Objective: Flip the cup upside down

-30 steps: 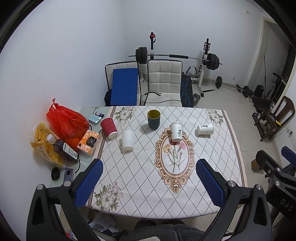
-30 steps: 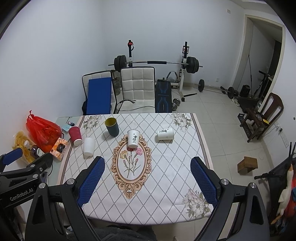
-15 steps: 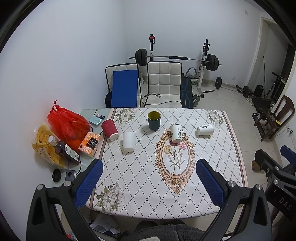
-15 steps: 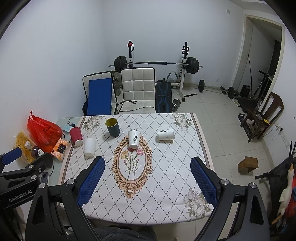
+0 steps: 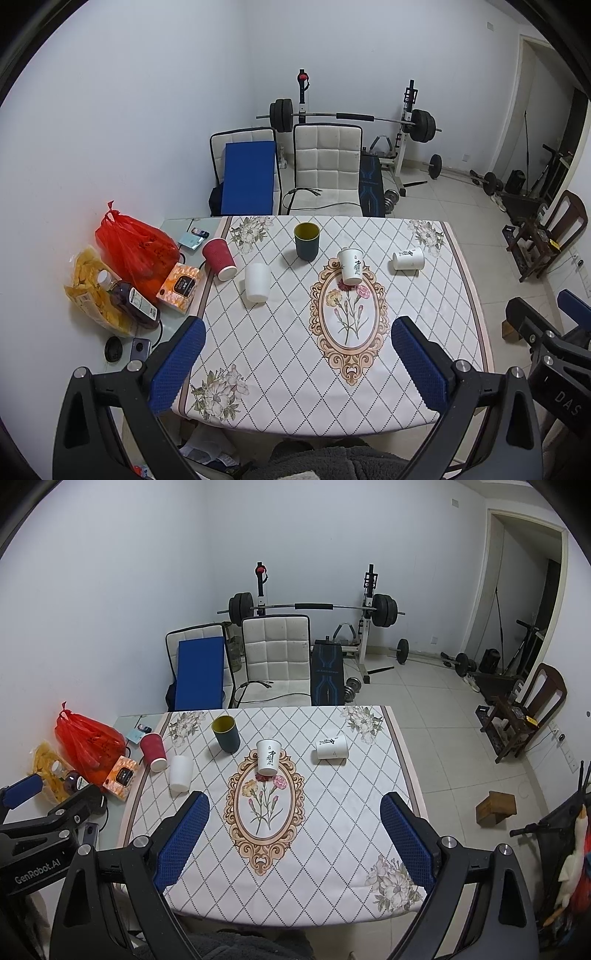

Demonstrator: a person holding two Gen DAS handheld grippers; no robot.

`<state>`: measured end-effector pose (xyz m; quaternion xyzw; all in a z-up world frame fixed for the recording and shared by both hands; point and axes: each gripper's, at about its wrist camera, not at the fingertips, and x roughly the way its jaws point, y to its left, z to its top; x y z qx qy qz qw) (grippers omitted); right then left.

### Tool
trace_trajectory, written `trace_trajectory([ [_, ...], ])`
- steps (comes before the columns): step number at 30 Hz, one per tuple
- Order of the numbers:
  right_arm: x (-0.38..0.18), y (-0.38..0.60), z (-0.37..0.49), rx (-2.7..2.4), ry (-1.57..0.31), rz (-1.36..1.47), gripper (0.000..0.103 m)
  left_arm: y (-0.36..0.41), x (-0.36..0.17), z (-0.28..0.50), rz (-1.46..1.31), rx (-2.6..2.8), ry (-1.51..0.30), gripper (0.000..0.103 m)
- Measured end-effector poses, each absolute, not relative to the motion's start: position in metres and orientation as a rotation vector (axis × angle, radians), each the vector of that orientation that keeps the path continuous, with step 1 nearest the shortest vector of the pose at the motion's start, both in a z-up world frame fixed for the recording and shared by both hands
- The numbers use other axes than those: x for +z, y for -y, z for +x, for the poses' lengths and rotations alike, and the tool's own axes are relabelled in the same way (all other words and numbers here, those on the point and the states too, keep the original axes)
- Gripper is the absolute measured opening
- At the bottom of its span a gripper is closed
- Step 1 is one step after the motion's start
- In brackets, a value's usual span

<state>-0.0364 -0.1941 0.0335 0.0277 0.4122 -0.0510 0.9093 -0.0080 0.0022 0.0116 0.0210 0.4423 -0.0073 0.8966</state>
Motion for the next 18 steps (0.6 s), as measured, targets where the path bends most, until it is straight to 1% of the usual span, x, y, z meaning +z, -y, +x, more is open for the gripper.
trace_trajectory([
  [13,0.033,0.194,-0.038,-0.103,-0.851,0.061,0.096,-0.002,0.01,-0.011,0.046,-0.016,-0.912,0.103],
  [18,0.027,0.199,-0.03,-0.098,-0.885,0.099,0.096,-0.003,0.007,0.007,0.044,0.007,-0.947,0.103],
])
